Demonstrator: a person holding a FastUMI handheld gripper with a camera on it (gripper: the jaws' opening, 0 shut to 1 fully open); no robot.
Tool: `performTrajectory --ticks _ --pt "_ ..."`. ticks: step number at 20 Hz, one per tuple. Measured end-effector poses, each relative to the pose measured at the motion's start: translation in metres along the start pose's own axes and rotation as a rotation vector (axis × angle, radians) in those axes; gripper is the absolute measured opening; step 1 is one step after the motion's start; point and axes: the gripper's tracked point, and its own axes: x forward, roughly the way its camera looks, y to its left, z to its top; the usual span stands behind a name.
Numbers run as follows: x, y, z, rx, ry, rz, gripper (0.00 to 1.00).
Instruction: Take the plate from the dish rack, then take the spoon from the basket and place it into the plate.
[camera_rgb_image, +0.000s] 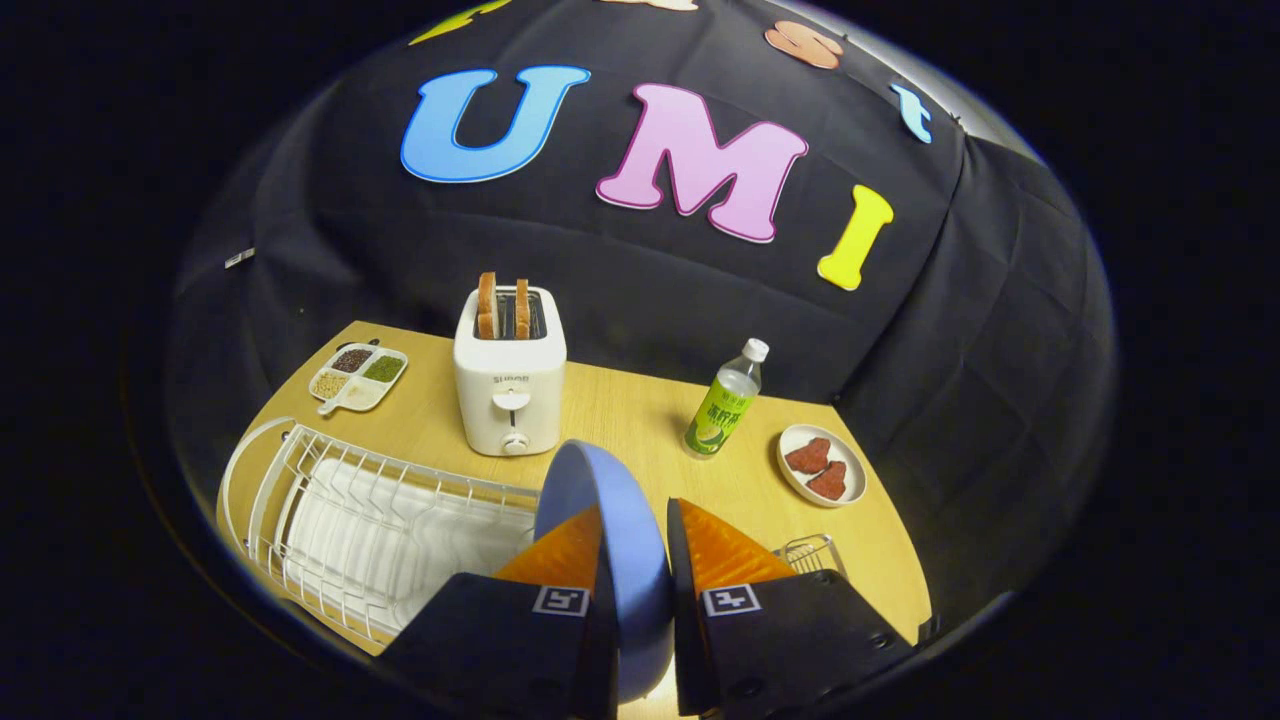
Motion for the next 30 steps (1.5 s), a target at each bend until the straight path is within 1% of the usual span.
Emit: performTrajectory --ticks 1,3,6,10,12,13,15,17,21,24,26,30 --pt "0.001 0.0 0.001 0.008 -0.003 0.006 0.23" --pt "0.002 -0.007 -0.006 0.053 0.039 0.018 0.22" --pt "-0.005 -0.023 -0.018 0.18 0.096 0.091 0.22" --pt "-0.04 -0.053 -0.026 0.328 0.107 0.222 0.22" --pt "-0.062 -0.076 -0.034 0.38 0.097 0.26 0.21" --pt "-0.07 -0.088 -0.04 0.391 0.093 0.266 0.22" --pt "-0.086 -0.113 -0.06 0.419 0.1 0.27 0.22" --pt "-0.096 -0.133 -0.083 0.443 0.119 0.291 0.22" --pt "-0.112 -0.164 -0.139 0.469 0.197 0.375 0.21" --pt "-0.108 -0.18 -0.182 0.49 0.26 0.426 0.22" --pt "-0.098 -0.178 -0.205 0.508 0.302 0.474 0.21" --pt "-0.061 -0.159 -0.228 0.535 0.326 0.577 0.22"
